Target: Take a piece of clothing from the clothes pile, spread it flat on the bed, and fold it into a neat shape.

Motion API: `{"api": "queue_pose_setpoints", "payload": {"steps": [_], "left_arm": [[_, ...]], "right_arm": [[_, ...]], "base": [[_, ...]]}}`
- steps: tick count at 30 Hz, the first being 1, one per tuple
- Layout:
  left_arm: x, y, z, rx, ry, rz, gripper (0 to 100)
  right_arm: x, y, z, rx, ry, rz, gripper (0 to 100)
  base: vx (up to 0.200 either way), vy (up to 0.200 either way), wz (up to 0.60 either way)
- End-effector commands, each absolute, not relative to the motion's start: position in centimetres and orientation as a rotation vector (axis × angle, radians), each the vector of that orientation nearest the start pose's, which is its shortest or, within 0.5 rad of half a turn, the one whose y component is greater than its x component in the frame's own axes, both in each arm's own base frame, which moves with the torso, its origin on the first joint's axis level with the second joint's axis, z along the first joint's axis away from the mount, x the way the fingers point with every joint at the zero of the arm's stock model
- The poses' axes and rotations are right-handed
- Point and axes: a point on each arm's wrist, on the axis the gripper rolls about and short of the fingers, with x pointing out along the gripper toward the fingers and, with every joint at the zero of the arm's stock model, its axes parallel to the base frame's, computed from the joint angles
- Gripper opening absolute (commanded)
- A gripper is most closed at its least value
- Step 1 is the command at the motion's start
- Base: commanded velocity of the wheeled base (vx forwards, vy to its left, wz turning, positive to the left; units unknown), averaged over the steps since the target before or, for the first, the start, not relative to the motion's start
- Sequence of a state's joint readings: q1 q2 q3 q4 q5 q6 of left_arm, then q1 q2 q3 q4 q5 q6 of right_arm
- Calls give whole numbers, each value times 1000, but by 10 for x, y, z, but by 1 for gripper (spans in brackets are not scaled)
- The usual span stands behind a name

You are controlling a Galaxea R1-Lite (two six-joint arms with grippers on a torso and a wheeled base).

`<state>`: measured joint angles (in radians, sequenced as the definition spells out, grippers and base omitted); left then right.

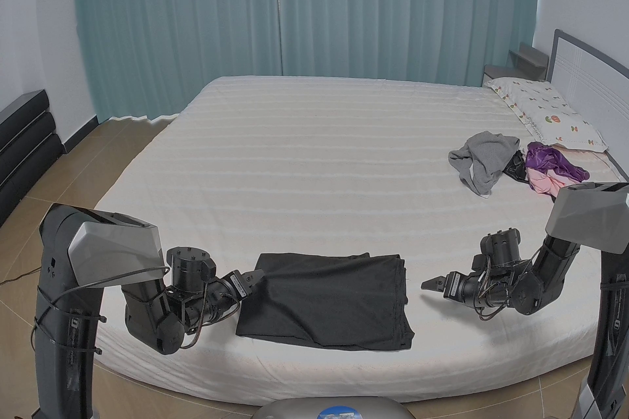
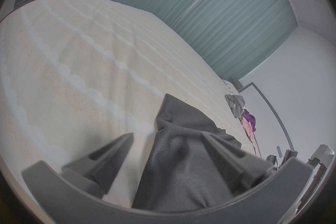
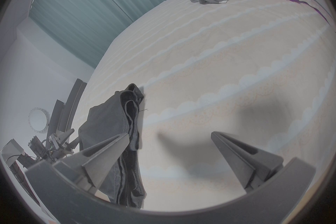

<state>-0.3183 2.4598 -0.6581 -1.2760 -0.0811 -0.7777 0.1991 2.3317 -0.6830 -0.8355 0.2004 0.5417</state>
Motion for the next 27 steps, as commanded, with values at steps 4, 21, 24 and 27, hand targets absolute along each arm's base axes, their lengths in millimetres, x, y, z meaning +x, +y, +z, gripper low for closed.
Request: {"api": "queue_pose_setpoints", "payload": {"steps": [4, 21, 24, 27], "left_arm": [[338, -111, -45, -727, 636, -155, 100], [330, -64, 36, -858, 376, -4, 100], [312, -55, 69, -822, 281, -4, 100], [292, -49, 97, -811, 180, -27, 100]], "right_arm": [[331, 72, -37, 504, 902, 148, 100], [343, 75, 3, 448, 679, 76, 100], [332, 73, 26, 435, 623, 55, 100], [315, 68, 52, 430, 550, 65, 100]], "base": [[0, 0, 0], [0, 0, 0], [0, 0, 0], [0, 0, 0]]}}
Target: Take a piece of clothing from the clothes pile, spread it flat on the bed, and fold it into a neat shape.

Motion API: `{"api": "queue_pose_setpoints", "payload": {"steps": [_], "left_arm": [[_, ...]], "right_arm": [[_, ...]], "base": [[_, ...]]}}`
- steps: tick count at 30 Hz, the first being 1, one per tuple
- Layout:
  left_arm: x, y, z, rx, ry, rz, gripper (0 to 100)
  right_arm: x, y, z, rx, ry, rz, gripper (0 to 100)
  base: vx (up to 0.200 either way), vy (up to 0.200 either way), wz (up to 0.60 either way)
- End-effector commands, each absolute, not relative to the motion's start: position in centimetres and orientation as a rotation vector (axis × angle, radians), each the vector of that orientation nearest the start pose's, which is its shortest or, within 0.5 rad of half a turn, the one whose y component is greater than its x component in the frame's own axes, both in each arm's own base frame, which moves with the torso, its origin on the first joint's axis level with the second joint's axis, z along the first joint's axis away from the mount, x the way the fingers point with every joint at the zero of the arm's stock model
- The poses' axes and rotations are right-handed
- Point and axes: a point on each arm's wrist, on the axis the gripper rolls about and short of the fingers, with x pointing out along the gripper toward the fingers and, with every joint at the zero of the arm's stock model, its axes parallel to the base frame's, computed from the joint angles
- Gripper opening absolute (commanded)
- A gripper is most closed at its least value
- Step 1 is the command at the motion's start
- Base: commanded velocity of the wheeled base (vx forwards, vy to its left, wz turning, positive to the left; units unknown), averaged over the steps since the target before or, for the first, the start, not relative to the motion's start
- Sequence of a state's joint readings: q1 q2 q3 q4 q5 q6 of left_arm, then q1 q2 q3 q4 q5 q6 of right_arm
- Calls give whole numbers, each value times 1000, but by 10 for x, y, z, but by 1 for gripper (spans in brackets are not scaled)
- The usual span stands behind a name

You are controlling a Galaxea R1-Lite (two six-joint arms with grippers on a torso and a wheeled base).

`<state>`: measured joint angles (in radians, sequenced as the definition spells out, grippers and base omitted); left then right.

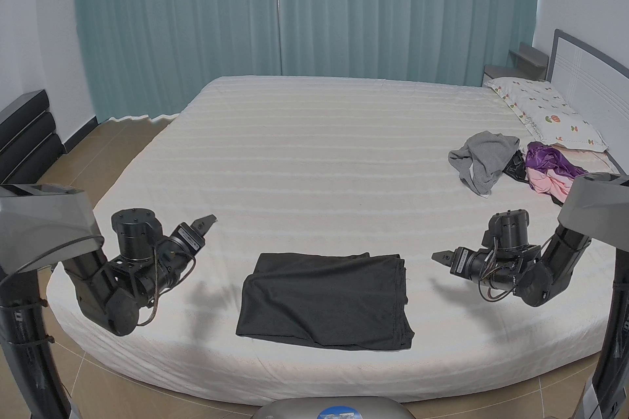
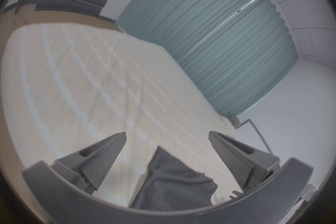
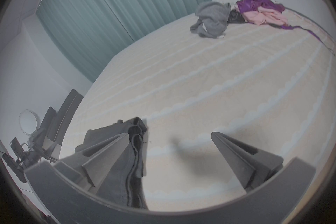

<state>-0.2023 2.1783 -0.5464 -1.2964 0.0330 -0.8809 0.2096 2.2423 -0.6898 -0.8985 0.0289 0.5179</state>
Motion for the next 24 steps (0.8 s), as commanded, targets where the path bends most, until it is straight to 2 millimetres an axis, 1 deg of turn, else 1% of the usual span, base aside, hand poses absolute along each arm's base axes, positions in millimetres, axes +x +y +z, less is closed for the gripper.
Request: {"api": "queue_pose_setpoints", "payload": {"steps": [1, 4, 6, 7, 9, 10, 11, 12, 15, 16, 17, 18, 20, 22, 23, 24], "left_arm": [[280, -47, 109, -812, 130, -48, 100], [257, -43, 123, -774, 71, -73, 100], [239, -39, 130, -687, 36, -67, 100], [234, -38, 131, -654, 24, -58, 100], [217, -34, 137, -600, -17, -23, 100], [210, -33, 140, -589, -32, -18, 100], [210, -33, 140, -589, -32, -18, 100], [197, -30, 151, -581, -86, -22, 100], [180, -25, 169, -556, -175, -30, 100], [180, -25, 169, -556, -175, -30, 100], [171, -21, 174, -513, -199, -17, 100], [169, -20, 174, -501, -200, -12, 100], [152, -14, 174, -442, -220, 12, 100], [144, -13, 174, -425, -230, 12, 100], [135, -12, 174, -399, -242, 15, 100], [131, -11, 175, -386, -248, 15, 100]], "right_arm": [[302, 66, 69, 427, 501, 81, 100], [271, 60, 97, 369, 413, 119, 100], [242, 54, 110, 309, 356, 141, 100], [232, 52, 114, 298, 337, 147, 100], [206, 46, 121, 282, 281, 157, 100], [198, 44, 125, 280, 255, 159, 100], [198, 44, 125, 280, 255, 159, 100], [183, 39, 130, 267, 218, 148, 100], [166, 34, 135, 246, 176, 131, 100], [166, 34, 135, 246, 176, 131, 100], [154, 31, 138, 233, 148, 128, 100], [151, 31, 138, 227, 143, 129, 100], [134, 27, 141, 186, 96, 134, 100], [125, 25, 142, 173, 70, 135, 100], [116, 23, 143, 154, 46, 136, 100], [112, 22, 143, 145, 38, 137, 100]], "base": [[0, 0, 0], [0, 0, 0], [0, 0, 0], [0, 0, 0], [0, 0, 0], [0, 0, 0], [0, 0, 0], [0, 0, 0], [0, 0, 0], [0, 0, 0], [0, 0, 0], [0, 0, 0], [0, 0, 0], [0, 0, 0], [0, 0, 0], [0, 0, 0]]}}
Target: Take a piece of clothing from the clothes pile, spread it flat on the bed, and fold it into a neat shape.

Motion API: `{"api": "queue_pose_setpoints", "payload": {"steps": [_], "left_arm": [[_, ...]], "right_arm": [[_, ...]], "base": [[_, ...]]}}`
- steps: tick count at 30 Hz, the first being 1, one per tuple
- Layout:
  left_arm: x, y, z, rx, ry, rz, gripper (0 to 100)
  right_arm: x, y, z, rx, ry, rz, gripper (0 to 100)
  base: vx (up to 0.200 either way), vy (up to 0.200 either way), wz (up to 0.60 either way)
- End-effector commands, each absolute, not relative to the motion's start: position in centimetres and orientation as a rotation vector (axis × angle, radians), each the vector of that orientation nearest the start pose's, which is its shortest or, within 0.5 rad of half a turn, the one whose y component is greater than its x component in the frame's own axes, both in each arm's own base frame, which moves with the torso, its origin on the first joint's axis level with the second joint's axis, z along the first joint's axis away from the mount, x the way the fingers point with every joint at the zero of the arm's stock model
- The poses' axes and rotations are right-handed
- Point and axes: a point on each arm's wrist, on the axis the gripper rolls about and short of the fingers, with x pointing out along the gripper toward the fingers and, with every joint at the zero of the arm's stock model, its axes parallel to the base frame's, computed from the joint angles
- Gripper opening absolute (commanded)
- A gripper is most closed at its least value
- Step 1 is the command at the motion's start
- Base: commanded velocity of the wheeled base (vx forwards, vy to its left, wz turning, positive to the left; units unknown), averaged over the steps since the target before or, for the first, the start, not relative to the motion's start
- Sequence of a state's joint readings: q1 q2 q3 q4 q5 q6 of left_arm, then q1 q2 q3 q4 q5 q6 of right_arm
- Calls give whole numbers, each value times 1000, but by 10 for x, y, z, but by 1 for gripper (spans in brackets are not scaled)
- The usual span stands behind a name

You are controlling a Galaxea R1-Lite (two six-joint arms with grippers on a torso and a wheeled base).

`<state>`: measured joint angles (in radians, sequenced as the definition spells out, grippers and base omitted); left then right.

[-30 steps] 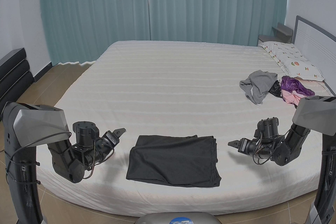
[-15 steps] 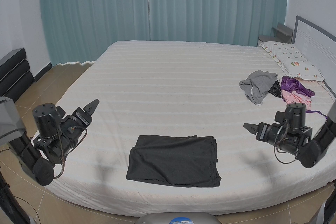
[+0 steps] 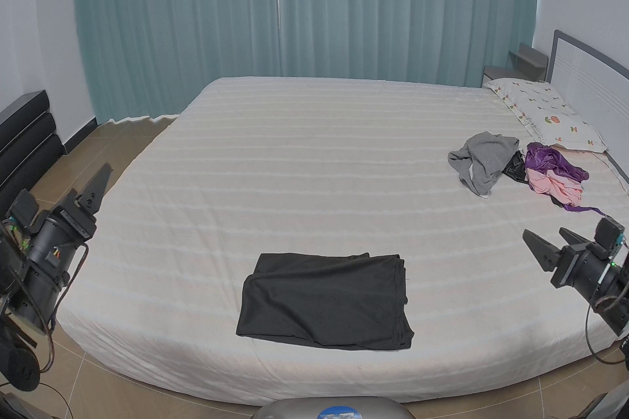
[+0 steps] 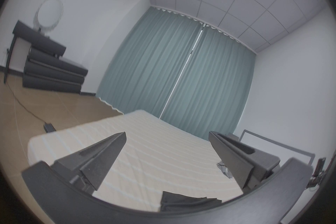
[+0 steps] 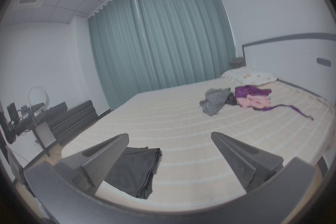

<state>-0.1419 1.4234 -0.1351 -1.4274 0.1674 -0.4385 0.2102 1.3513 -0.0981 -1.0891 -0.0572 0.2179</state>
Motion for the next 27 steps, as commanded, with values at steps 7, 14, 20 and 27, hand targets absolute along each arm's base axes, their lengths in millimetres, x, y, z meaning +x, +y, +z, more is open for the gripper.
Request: {"api": "queue_pose_setpoints", "payload": {"steps": [7, 14, 20, 27], "left_arm": [[92, -6, 187, -209, -298, 40, 100], [31, 1, 184, -144, -288, 52, 100], [-51, 9, 176, -70, -254, 64, 100], [-80, 12, 200, -140, -263, 83, 100]], "right_arm": [[71, 8, 149, -61, -25, 76, 100], [28, 1, 139, -195, -43, 28, 100], [-13, -2, 142, -307, -1, 17, 100], [-51, -4, 145, -328, -10, -14, 100]], "base": [[0, 0, 0], [0, 0, 0], [0, 0, 0], [0, 0, 0]]}}
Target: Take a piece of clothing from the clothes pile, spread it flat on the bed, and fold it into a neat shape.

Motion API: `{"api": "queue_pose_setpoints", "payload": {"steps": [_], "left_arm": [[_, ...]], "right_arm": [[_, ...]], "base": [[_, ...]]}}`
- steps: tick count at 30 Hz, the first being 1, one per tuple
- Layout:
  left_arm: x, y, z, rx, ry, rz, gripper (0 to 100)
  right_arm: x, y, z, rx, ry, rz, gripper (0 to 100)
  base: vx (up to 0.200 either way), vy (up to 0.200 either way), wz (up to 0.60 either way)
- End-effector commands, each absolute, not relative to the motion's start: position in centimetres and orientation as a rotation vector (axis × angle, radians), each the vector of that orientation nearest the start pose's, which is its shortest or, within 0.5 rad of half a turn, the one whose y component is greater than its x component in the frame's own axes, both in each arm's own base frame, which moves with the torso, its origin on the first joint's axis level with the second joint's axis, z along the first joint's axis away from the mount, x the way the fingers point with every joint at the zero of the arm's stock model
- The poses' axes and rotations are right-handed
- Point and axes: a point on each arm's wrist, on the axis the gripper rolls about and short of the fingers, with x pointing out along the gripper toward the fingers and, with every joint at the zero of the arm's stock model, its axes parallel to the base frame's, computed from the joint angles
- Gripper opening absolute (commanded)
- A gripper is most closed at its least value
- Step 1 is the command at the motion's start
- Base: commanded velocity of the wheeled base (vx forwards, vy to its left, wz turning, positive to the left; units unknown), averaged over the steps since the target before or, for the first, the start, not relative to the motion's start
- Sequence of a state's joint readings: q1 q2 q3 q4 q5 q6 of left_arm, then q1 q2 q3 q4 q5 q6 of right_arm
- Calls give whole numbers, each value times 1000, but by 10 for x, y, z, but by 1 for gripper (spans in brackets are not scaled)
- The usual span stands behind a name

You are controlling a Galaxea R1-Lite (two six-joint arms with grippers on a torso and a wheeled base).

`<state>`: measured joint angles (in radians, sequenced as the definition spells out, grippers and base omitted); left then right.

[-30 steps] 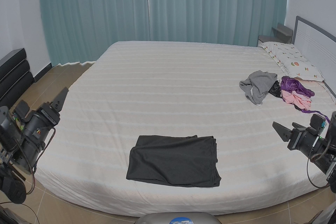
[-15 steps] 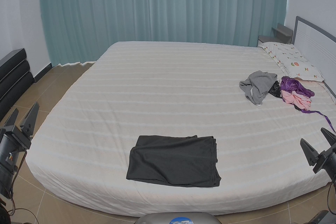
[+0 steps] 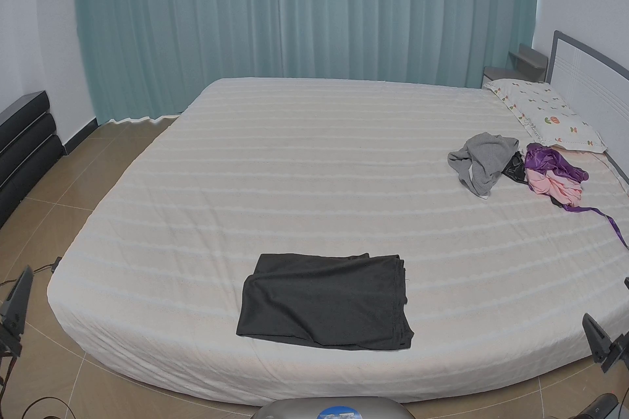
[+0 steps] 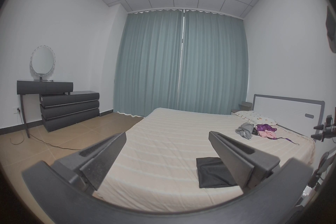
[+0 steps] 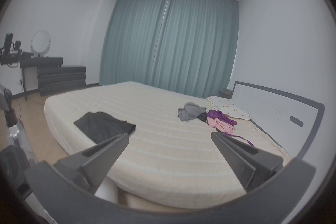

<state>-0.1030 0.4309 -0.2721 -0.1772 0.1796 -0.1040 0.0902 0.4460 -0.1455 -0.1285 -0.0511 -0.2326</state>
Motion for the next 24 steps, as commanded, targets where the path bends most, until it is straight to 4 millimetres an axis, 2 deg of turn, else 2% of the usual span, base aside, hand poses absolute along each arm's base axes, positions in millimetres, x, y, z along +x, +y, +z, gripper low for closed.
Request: {"api": "queue_pose_setpoints", "payload": {"steps": [1, 7, 12, 14, 17, 20, 22, 24], "left_arm": [[-79, 12, 199, -139, -261, 101, 100], [-83, 2, 192, -95, -235, 221, 100], [-81, 3, 183, -50, -206, 217, 100], [-80, 3, 170, -37, -201, 188, 100], [-73, 3, 161, -17, -175, 157, 100], [-59, 3, 153, -34, -263, 146, 100], [-53, 3, 148, -25, -290, 144, 100], [-38, 3, 128, 11, -350, 126, 100]], "right_arm": [[-54, -2, 145, -326, -20, -42, 100], [-61, -1, 150, -314, -62, -83, 100], [-61, -1, 142, -305, -54, -86, 100], [-61, -2, 141, -256, -65, -98, 100], [-61, -2, 140, -206, -63, -87, 100], [-52, -1, 132, -87, -89, -76, 100], [-47, -1, 127, -67, -106, -73, 100], [-30, -1, 107, -64, -177, -63, 100]], "base": [[0, 0, 0], [0, 0, 0], [0, 0, 0], [0, 0, 0], [0, 0, 0], [0, 0, 0], [0, 0, 0], [0, 0, 0]]}}
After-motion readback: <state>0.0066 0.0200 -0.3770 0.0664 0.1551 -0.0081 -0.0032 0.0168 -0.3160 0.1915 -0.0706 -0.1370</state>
